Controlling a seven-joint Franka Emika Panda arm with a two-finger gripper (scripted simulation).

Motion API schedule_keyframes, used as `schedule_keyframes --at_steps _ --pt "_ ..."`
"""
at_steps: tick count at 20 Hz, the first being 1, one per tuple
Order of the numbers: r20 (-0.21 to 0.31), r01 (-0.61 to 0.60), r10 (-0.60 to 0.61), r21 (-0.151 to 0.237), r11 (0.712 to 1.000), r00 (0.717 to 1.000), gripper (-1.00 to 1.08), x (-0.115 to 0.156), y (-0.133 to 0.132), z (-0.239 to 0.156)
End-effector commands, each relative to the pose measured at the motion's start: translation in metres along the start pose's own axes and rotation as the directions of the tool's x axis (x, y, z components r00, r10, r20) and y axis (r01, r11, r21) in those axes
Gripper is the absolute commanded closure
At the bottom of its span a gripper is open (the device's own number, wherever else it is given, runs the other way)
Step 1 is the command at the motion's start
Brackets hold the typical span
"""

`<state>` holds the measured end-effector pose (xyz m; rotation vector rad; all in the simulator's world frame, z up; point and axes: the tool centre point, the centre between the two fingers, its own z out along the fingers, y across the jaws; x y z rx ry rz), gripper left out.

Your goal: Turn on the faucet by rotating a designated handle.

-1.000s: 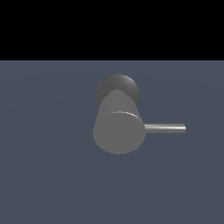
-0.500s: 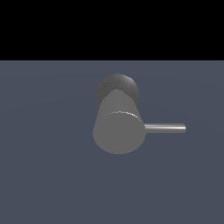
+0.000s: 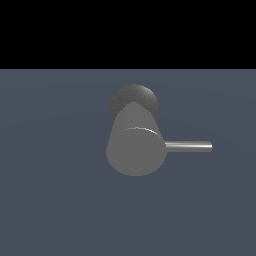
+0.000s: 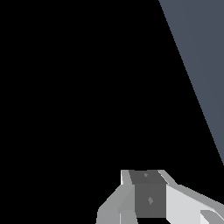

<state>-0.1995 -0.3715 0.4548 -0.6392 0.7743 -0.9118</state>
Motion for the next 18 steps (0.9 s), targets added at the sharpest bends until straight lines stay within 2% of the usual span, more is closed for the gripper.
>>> schedule_keyframes --at_steps 1,5,9,13,18 --pt "-0.073 -0.086 0.088 0.024 0.996 0.993 1.08 0.019 0.028 -0.015" --pt "-0.180 -0.225 0.231 0.057 0.973 0.956 1.08 0.043 0.079 -0.038" --pt "-0.276 -0.363 0.373 0.087 0.928 0.886 1.08 0.056 0.137 -0.061" --pt "-0.360 -0.499 0.503 0.114 0.859 0.785 1.08 0.056 0.201 -0.082" --pt "-0.450 -0.655 0.638 0.142 0.742 0.625 1.08 0.040 0.281 -0.106"
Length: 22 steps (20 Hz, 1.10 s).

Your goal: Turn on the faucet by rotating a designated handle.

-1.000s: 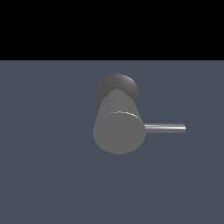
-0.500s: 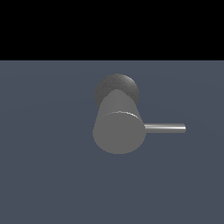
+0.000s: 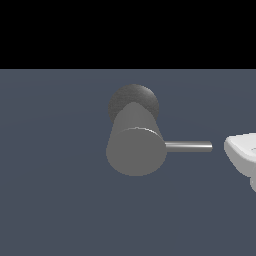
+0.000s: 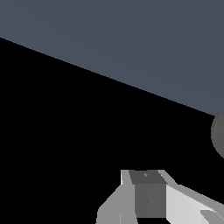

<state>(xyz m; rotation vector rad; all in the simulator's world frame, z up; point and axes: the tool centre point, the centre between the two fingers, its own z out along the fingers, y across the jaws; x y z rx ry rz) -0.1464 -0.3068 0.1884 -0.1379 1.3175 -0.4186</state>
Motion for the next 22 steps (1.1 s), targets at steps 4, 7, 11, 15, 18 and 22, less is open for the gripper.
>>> schedule_keyframes --at_steps 4,7,11,15,18,22 --pt "-0.124 -0.185 0.177 -0.057 0.981 0.976 1.08 0.036 0.074 -0.018" --pt "-0.174 -0.260 0.244 -0.080 0.962 0.954 1.08 0.046 0.106 -0.027" --pt "-0.223 -0.332 0.304 -0.102 0.938 0.926 1.08 0.053 0.137 -0.037" --pt "-0.250 -0.371 0.335 -0.113 0.922 0.908 1.08 0.055 0.155 -0.043" --pt "-0.256 -0.380 0.342 -0.116 0.918 0.904 1.08 0.056 0.159 -0.044" --pt "-0.255 -0.379 0.341 -0.116 0.918 0.905 1.08 0.056 0.159 -0.044"
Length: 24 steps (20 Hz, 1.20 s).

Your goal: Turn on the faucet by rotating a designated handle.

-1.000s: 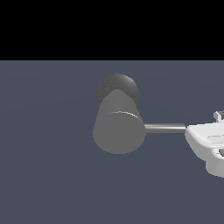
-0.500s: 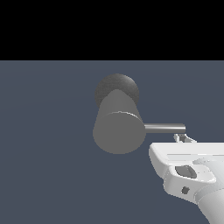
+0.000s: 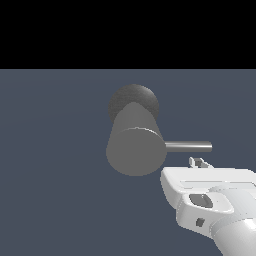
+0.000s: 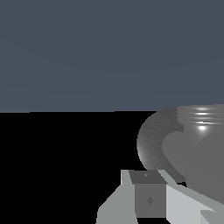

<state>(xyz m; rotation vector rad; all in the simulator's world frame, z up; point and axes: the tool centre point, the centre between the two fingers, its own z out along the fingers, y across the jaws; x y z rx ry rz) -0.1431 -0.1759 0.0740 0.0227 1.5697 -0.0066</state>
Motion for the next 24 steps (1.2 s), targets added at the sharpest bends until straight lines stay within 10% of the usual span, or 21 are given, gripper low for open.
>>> schedule_keyframes --at_steps 1,24 --pt "0.000 0.000 0.000 0.000 1.000 1.000 1.08 -0.003 0.000 0.000" --pt "-0.034 -0.007 0.007 0.002 1.000 0.999 1.08 -0.046 -0.007 0.000"
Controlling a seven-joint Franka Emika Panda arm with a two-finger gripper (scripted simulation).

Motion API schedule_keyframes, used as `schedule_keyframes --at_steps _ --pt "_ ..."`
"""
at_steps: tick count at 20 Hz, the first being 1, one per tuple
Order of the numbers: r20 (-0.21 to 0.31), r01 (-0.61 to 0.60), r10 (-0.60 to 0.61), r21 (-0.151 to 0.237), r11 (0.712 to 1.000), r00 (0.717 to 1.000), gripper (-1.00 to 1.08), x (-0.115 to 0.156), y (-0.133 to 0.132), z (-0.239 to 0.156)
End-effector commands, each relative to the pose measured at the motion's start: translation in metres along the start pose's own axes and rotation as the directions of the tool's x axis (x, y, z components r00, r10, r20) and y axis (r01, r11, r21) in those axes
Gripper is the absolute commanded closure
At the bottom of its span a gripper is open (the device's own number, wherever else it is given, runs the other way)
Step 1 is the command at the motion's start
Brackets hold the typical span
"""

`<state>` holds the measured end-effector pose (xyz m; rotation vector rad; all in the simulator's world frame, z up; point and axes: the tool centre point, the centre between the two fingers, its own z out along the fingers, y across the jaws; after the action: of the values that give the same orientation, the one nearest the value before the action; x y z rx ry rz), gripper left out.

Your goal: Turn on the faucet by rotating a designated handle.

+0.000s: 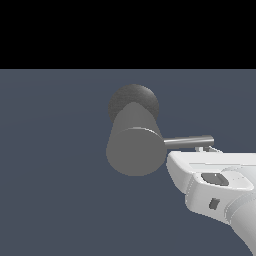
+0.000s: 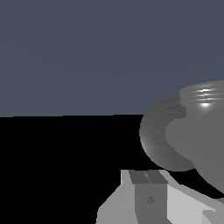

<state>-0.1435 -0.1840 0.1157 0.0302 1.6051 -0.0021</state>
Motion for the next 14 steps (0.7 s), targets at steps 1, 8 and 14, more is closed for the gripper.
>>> schedule_keyframes --at_steps 1,8,14 --pt "0.003 0.001 -0.001 0.000 1.000 1.000 1.08 -0.008 0.002 0.000" --pt "0.013 0.002 -0.002 -0.001 1.000 1.000 1.08 -0.032 0.008 -0.001" --pt "0.021 0.004 -0.004 -0.002 1.000 1.000 1.08 -0.053 0.014 -0.001"
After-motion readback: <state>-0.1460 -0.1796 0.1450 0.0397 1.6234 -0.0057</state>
